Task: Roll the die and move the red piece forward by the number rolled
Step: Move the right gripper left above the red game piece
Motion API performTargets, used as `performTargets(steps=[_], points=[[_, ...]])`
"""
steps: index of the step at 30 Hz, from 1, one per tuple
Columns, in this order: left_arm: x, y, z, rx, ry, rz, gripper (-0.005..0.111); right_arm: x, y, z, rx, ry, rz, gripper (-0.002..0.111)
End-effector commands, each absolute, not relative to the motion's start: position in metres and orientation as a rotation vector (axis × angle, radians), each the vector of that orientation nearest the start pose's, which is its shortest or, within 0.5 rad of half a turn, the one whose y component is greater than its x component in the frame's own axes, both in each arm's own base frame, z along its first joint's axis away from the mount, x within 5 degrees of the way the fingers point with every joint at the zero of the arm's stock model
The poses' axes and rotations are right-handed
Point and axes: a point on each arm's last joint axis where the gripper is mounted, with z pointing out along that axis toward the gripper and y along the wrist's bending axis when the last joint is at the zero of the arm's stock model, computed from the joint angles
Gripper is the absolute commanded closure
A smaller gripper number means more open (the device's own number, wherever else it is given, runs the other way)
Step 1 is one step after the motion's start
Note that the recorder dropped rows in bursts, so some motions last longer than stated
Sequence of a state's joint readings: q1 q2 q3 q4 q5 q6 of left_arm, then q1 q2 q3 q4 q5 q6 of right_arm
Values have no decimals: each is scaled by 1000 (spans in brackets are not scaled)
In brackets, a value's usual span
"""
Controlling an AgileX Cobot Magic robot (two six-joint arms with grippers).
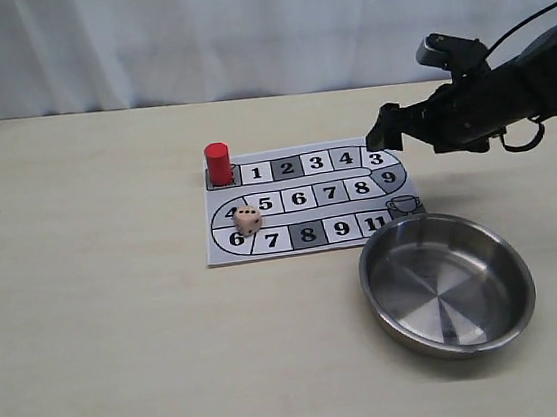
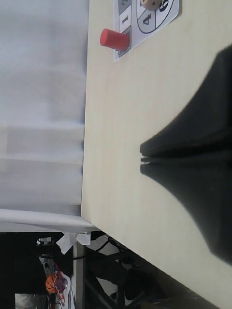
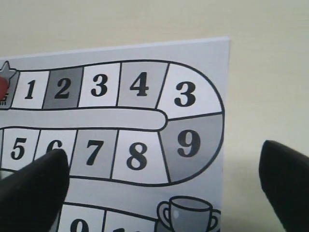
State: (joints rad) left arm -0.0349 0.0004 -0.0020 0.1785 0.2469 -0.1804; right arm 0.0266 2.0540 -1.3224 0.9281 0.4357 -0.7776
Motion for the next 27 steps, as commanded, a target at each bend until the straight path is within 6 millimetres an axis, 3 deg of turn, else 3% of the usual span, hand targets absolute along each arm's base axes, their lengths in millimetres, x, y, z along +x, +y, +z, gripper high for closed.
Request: performTargets(steps=[1,5,7,11,14,15,18,21,27], points=[[56,2,192,-12,1714,-2,107,431,40,153,-34,2475,456,6],[56,2,192,-12,1714,-2,107,431,40,153,-34,2475,456,9],[56,2,192,-12,1714,-2,107,431,40,153,-35,2477,457,18],[56,2,192,-12,1714,-2,107,429,42,158,-61,2482,489,50],[56,2,192,-12,1714,-2,107,425,52,162,-215,2489,525,68],[56,2,192,-12,1714,-2,107,424,65,165,-275,2490,558,74],[56,2,192,-12,1714,-2,107,421,98,172,-384,2470,599,66],[56,2,192,-12,1714,-2,107,419,142,184,-482,2419,635,47],[56,2,192,-12,1714,-2,107,408,210,197,-625,2277,570,47]])
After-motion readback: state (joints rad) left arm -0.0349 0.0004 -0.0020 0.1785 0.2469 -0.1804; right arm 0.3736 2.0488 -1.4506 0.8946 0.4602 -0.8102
